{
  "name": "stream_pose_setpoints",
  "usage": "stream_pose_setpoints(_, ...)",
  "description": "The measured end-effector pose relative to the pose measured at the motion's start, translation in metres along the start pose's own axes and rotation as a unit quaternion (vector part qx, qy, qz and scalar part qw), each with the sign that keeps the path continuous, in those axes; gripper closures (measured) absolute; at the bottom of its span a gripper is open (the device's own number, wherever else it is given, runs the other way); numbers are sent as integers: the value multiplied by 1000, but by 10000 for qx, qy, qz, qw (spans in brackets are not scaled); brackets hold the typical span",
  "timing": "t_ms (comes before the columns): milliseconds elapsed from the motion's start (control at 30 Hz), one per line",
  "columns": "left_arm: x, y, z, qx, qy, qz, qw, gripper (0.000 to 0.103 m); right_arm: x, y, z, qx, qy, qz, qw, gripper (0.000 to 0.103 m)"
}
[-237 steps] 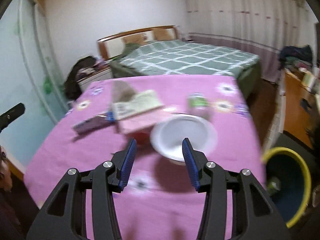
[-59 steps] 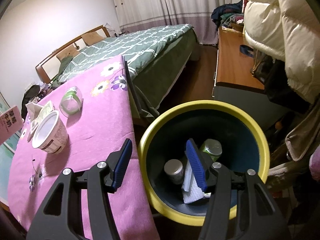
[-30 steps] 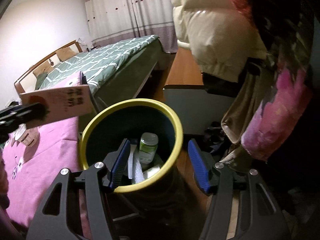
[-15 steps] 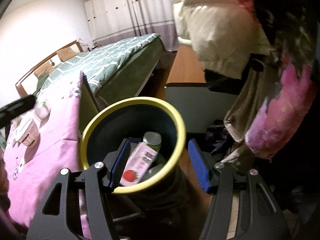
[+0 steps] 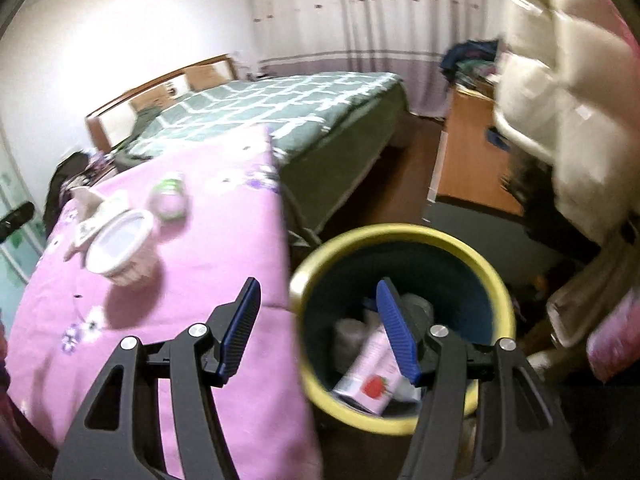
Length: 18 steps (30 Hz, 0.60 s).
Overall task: Collect trash
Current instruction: 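Move the right tool back over the table while the left tool returns too, then reach the right tool to the white tissue and close on it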
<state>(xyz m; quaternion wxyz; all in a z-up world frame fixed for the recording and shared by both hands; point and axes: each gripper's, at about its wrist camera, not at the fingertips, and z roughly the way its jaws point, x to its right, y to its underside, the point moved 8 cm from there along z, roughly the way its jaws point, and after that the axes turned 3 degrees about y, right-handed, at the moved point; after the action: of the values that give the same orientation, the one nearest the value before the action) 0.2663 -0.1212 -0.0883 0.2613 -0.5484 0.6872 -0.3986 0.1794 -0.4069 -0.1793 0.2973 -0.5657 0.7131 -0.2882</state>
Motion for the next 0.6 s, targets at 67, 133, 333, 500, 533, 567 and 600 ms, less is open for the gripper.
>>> stream_pose_setpoints(67,-47,4,-1,-2,-358,-254,9990,21,-32,-11,3,35,-161,-233,9996,45)
stream_pose_setpoints(133,-83,8,-2,31,-667,-374,9971,21,-57,-20,7,41,-282,-412,9987,45)
stream_pose_setpoints(333,-173,27,-2,82,-1582,-470,9863,21,-149,-50,19,115,-871,-771,9931,45)
stream_pose_setpoints(500,-219,45,1,8,-1864,-682,9801,21,-228,-71,29,116,-1297,-1134,9850,45)
stream_pose_setpoints(533,-224,48,3,4,-1892,-711,9794,21,-245,-76,31,122,-1352,-1217,9833,45)
stream_pose_setpoints(567,-230,51,4,-13,-1913,-748,9787,21,-267,-81,36,112,-1409,-1318,9812,45)
stream_pose_setpoints(600,-233,54,6,-30,-1902,-795,9785,21,-279,-83,38,112,-1445,-1362,9800,45)
